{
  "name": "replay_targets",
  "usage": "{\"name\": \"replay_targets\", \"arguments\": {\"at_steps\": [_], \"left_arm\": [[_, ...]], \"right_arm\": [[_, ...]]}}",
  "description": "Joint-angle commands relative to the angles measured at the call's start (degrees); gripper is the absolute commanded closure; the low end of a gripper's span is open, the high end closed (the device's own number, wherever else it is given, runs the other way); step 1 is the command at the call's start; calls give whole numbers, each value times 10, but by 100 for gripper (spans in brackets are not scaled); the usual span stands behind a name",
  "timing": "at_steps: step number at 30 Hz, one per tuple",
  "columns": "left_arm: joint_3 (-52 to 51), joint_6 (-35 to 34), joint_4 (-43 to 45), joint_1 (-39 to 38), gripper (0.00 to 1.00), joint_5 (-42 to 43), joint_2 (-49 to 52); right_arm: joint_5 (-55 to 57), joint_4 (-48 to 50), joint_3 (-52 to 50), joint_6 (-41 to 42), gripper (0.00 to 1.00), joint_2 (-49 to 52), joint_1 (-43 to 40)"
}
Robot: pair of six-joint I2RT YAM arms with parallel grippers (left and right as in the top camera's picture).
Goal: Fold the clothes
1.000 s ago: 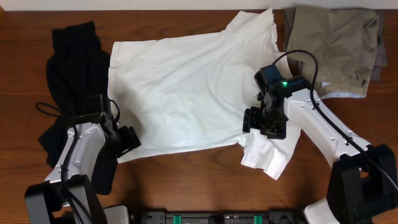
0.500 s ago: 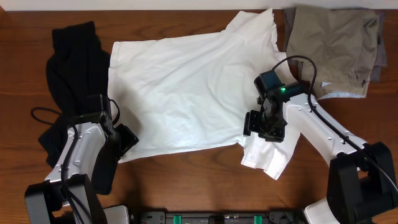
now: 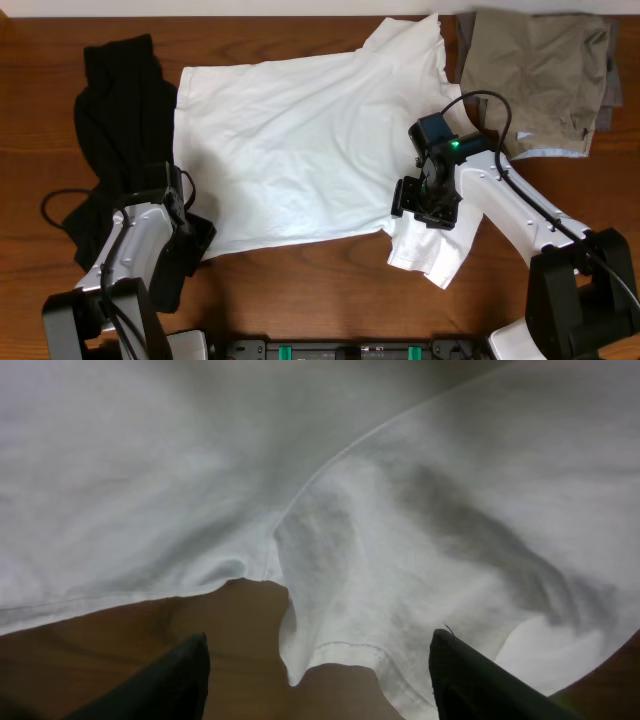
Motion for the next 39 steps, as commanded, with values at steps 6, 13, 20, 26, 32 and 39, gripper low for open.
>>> {"name": "replay_targets", "arguments": {"at_steps": [6,13,20,26,32,39], "left_arm": [[-4,-78,38,2,49,-46,5],[-9,-78,41,2,48,-6,5],[-41,-78,46,2,38,1,5],[-60,-77,47,2,26,5,5],[-60,-31,64,2,79,5,5],[-60,-20,78,2,94,5,5]], "right_arm": [[-4,-1,-3,13,31,-5,3],[-4,-3,-3,30,31,-5,3],[-5,-7,-3,40,32,-5,3],[-5,-16,-3,47,33,-5,1],[-5,-18,-3,47,39,-5,-2],[-3,-34,-3,67,62,-5,-5]]}}
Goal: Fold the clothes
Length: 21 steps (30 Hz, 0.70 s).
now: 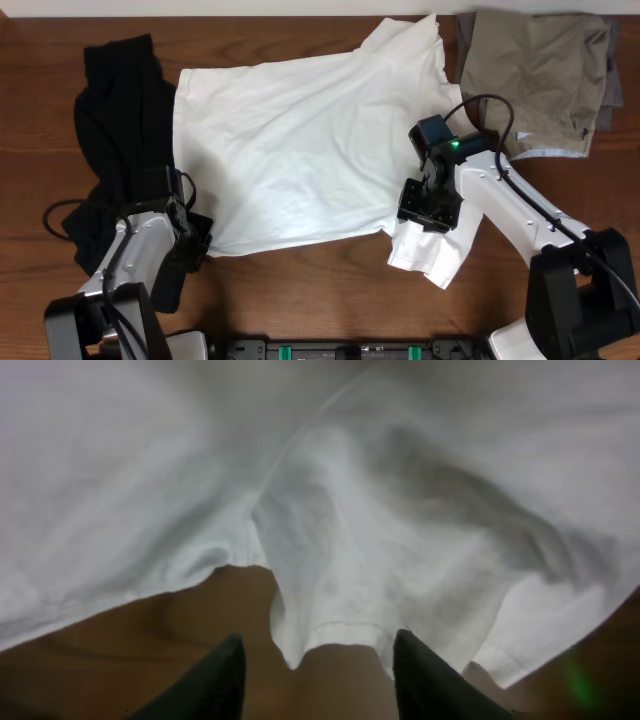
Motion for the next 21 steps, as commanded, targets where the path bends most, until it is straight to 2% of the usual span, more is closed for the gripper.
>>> {"name": "replay_targets", "arguments": {"at_steps": [1,2,6,15,21], "left_arm": [[-23,13,-3,2,94,-11,17],[-23,13,-2,2,94,-11,16],[-23,13,8,2,94,-11,16],[-23,11,17,2,94,-11,16],[-23,14,25,2,94,-11,16]], "right_arm": [[1,-12,-3,37,66,-5,-7],[6,-17,-3,55,71,-5,-10],[39,-34,-3,119,73,-5,-21],[75,-111,-3,228,70,-5,-36],[118,-174,-10,285,64,-5,-36]]}}
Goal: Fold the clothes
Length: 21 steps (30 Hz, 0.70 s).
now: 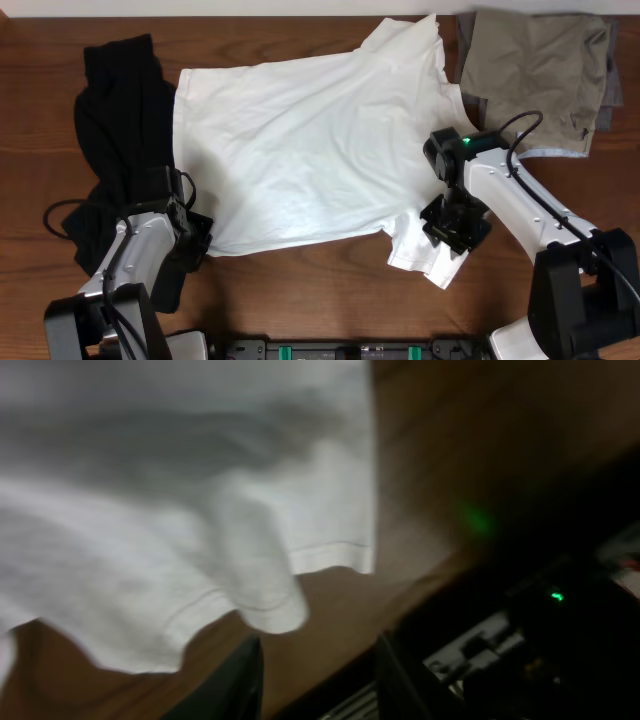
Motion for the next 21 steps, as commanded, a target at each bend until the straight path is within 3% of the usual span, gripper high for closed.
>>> {"name": "replay_targets", "arguments": {"at_steps": [1,21], "left_arm": [[-21,10,18,2,94,-12,17],[-21,29,31,2,94,-12,17]], "right_arm": [[36,-4,-13,50,63,-5,-4],[-55,182,-193,-40,60,-5,13]]}}
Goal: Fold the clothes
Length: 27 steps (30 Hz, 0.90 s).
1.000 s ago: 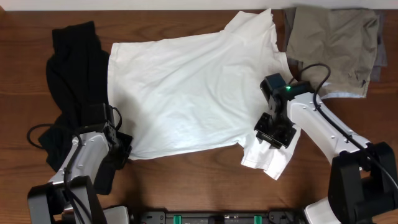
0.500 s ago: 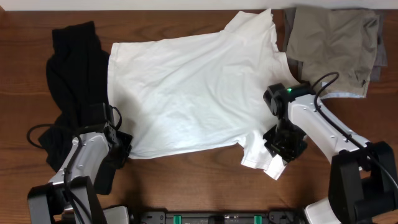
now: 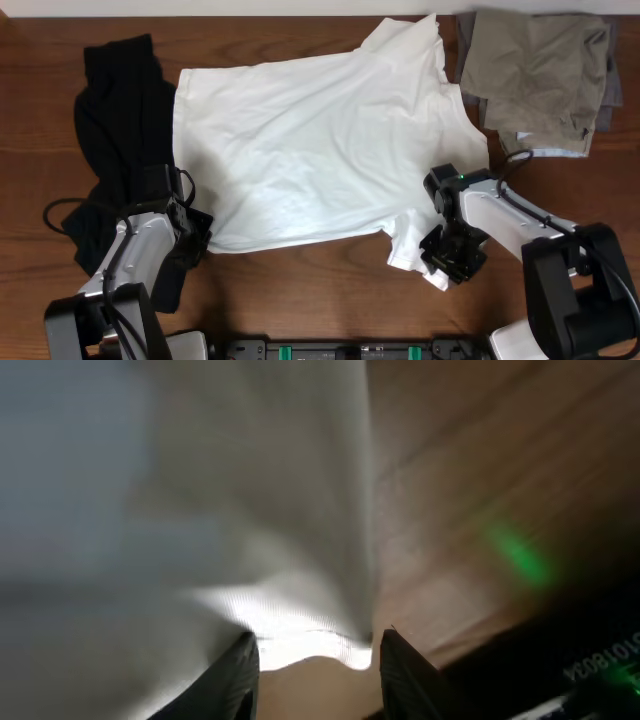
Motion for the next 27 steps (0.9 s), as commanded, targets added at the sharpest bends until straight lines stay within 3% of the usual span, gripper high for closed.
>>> {"name": "replay_targets", "arguments": {"at_steps": [1,15,17,20,27], "left_arm": [[-20,14,7,2,94,-12,17],[-20,23,7,2,94,-12,17],[-20,23,7,2,94,-12,17],[-20,23,7,2,94,-12,17],[-20,23,7,2,94,-12,17]], "right_arm": [[-19,17,-26,-19,60,-3,12],[-30,71,-79,-37,59,-3,26],[-34,86,-92,-37,68,-3,33],[-37,102,-106,-37,99,-3,40],[-47,122,-115,-37,99,-3,43]]}}
